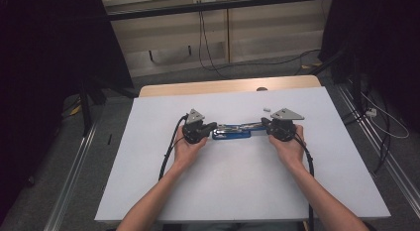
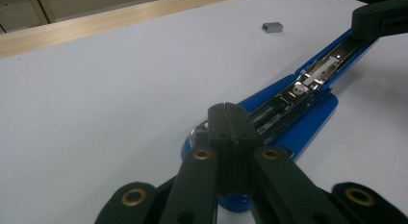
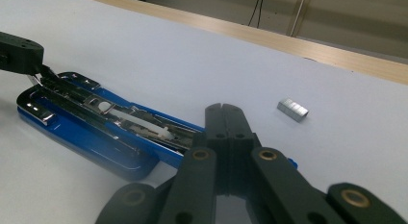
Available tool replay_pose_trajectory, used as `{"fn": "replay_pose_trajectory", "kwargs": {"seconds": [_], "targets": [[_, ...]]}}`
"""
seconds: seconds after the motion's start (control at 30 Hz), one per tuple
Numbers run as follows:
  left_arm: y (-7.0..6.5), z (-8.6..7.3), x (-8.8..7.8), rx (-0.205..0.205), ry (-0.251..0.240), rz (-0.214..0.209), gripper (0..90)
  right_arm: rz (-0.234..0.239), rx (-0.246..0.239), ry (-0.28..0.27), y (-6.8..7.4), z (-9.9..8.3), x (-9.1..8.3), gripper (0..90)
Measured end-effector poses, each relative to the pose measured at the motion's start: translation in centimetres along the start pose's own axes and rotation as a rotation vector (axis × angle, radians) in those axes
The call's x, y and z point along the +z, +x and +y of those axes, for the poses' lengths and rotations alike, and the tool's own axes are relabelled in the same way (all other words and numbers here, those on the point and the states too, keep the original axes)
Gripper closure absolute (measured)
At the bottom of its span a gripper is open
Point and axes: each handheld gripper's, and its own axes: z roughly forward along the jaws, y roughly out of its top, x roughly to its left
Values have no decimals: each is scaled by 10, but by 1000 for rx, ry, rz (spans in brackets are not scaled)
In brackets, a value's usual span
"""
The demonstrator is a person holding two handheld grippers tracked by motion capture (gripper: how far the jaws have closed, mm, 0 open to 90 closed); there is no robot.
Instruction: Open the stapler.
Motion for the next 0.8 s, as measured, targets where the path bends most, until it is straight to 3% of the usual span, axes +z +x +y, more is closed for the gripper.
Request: {"fn": "replay_pose_trajectory", "kwargs": {"seconds": [0.27, 0.37, 0.43, 0.8], "targets": [[1, 1, -1, -23, -9, -14, 892, 4, 8, 10, -1, -2, 1, 900], [1, 3, -3, -67, -29, -39, 865, 5, 6, 14, -1, -2, 2, 900], [-1, 4, -3, -39, -25, -28, 852, 7, 7, 15, -1, -3, 2, 900], [-4, 5, -3, -26, -26, -31, 794, 22, 17, 5, -2, -3, 1, 900]]}}
